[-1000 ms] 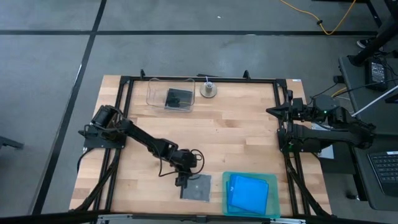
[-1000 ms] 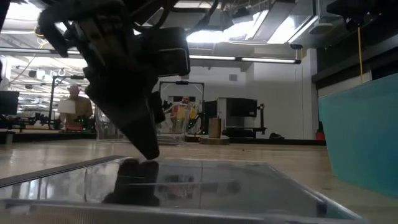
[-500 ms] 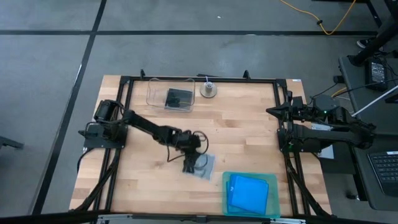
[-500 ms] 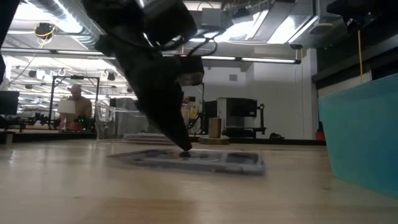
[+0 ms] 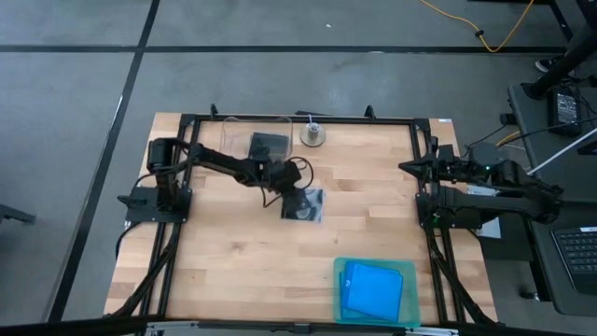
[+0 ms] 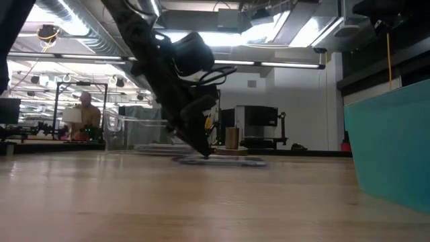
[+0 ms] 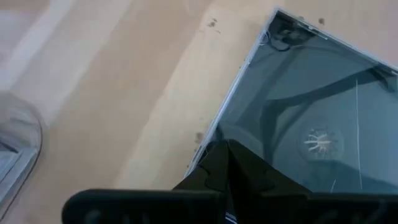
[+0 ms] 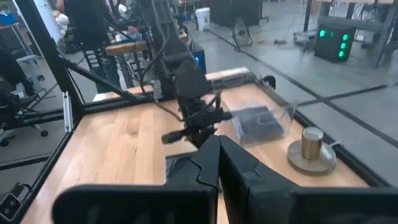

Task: Pick & place jewel cases by type
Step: Put the black cd case into the transparent bin

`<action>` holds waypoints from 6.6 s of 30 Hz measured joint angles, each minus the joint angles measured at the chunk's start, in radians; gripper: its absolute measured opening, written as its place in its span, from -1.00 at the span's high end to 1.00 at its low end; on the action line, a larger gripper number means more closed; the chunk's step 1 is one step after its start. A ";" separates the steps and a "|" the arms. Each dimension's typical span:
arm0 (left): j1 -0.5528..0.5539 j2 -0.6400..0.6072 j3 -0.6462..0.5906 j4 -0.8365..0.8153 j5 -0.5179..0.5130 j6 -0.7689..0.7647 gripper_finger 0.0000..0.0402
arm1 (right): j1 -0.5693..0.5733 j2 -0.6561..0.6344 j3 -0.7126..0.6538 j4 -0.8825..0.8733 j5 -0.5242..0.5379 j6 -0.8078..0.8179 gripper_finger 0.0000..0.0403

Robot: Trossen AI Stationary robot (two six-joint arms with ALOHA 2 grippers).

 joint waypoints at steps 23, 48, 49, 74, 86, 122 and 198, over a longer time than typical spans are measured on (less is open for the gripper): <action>-0.117 -0.295 0.136 -0.222 -0.167 -0.477 0.99 | 0.000 0.391 -0.233 0.147 -0.028 0.033 0.97; -0.237 -0.278 -0.053 -0.414 -0.166 -0.987 0.53 | -0.003 1.150 -0.226 0.581 -0.142 0.023 0.98; -0.237 -0.278 -0.070 -0.389 -0.161 -0.994 0.48 | -0.003 1.167 -0.224 0.583 -0.153 0.024 0.98; -0.110 -0.277 -0.164 -0.101 -0.106 -0.895 0.00 | 0.000 1.511 0.084 0.595 -0.241 -0.060 0.97; -0.085 -0.161 -0.164 0.040 0.009 -0.890 0.00 | 0.001 1.513 0.100 0.589 -0.239 -0.112 0.97; -0.160 -0.244 -0.156 0.106 -0.057 -0.934 0.02 | 0.000 1.514 0.096 0.587 -0.241 -0.168 0.97; -0.219 -0.238 -0.146 0.221 -0.032 -1.020 0.78 | -0.003 1.322 0.093 0.305 -0.066 -0.236 0.97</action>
